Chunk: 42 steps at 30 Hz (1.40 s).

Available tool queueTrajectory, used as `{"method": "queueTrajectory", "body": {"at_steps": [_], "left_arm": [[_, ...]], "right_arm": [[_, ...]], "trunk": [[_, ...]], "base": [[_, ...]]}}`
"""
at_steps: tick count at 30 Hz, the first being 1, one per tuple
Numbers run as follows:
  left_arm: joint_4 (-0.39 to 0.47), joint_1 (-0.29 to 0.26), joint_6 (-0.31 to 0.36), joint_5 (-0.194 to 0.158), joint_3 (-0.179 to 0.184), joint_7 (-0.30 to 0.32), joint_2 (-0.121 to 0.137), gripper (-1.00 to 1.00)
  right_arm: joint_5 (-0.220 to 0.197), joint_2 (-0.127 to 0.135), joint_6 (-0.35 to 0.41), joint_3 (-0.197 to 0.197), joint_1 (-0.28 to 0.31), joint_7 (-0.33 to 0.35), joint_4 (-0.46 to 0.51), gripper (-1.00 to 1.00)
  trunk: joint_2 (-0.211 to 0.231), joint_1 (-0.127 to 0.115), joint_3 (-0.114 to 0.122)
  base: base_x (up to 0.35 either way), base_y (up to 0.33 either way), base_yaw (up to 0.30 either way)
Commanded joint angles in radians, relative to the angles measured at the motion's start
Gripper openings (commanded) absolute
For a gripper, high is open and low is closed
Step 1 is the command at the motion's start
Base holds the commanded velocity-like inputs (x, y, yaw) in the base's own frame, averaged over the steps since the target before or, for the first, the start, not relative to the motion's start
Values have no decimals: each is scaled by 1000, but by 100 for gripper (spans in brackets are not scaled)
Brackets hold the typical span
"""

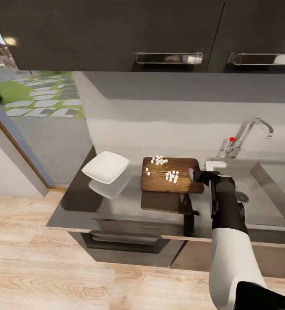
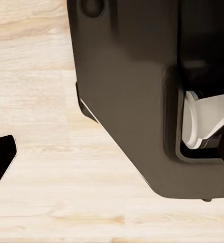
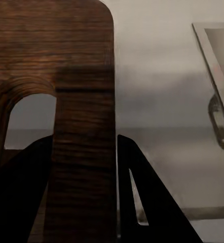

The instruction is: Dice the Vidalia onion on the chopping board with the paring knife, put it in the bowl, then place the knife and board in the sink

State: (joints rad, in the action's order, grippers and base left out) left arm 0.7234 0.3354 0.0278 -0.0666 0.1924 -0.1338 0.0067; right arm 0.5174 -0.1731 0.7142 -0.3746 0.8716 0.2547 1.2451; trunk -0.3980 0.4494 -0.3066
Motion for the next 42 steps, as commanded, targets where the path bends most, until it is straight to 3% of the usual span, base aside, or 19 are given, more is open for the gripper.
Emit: {"method": "queueTrajectory", "body": {"at_steps": [1, 22, 32, 42], "left_arm": [[2, 0, 3, -7, 5, -7, 1, 100], [0, 1, 4, -7, 5, -7, 1, 100], [-19, 0, 3, -7, 2, -7, 0, 100], [-21, 0, 3, -7, 2, -7, -1, 100]], "right_arm": [[8, -1, 3, -3, 1, 9, 2, -100], [7, -1, 3, -3, 1, 9, 2, -100], [7, -1, 2, -3, 1, 9, 2, -100], [7, -1, 2, -3, 1, 9, 2, -100]], "trunk": [[-2, 1, -2], [-2, 1, 3], [-2, 1, 8], [-2, 1, 12]], "base": [[0, 285, 0], [0, 277, 0], [9, 52, 0], [200, 177, 0]]}}
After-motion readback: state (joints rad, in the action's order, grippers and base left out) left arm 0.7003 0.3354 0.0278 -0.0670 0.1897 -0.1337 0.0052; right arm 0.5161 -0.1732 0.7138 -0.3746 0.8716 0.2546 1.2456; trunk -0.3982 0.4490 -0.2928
